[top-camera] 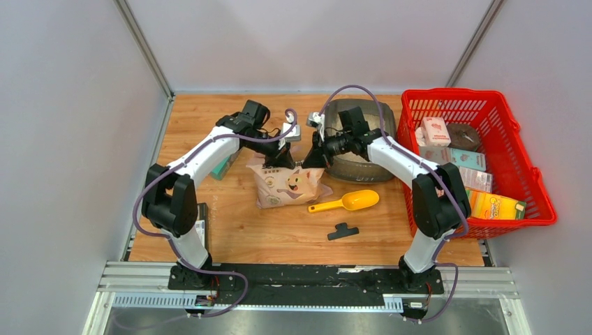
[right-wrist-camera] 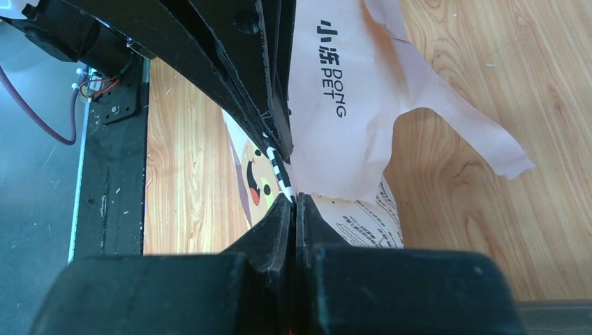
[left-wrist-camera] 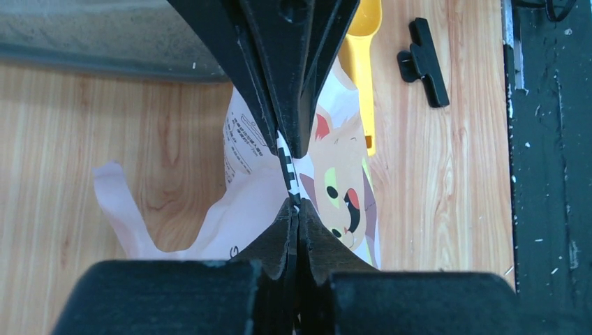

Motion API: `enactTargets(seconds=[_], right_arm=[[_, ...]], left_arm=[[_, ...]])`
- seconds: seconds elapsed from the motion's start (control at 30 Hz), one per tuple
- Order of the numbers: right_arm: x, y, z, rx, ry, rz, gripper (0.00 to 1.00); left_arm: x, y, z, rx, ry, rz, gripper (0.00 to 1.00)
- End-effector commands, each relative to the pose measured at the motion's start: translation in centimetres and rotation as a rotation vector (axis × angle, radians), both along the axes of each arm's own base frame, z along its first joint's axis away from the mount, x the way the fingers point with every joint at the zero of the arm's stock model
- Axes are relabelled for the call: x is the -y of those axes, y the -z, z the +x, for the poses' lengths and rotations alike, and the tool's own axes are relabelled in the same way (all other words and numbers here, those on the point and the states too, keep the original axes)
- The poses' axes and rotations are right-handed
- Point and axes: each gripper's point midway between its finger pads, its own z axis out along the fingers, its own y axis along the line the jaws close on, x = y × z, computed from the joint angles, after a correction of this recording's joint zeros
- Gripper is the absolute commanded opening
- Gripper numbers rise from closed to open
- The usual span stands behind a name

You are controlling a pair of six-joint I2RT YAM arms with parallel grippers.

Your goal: Fill the litter box with clean litter

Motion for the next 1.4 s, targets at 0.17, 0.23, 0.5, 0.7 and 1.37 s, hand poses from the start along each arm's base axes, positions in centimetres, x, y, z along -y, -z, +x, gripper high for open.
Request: enactTargets(seconds=[0.17,0.23,0.5,0.7,1.37], right_arm=[[3.8,-2.4,1.2,0.117,0.012,-0.016,0.00],[5.0,-2.1,0.7,0.111,0.011,-0.047,0.00],[7.4,-2.5,-0.3,0.149,-0.017,-0.096,0.02],[7.7,-1.9,-0.8,0.149,-0.023,-0.110,0.03],[13.5,-0.9,-3.8,0.288,-0.030,-0.287,0.29]], left_arm=[[-4.4,-0.4,-1.6,-0.049,-0.072,0.044,0.00],[-4.8,-0.3,-1.9,-0.055,-0.078,0.050,0.00],[-5.3,0.5,-3.1,-0.072,-0.078,0.061,0.00],[-5.4,0.7,-3.1,-0.078,-0.085,0.067,0.00],[-5.7,0.6,-3.9,-0.093,-0.098,0.072,0.00]])
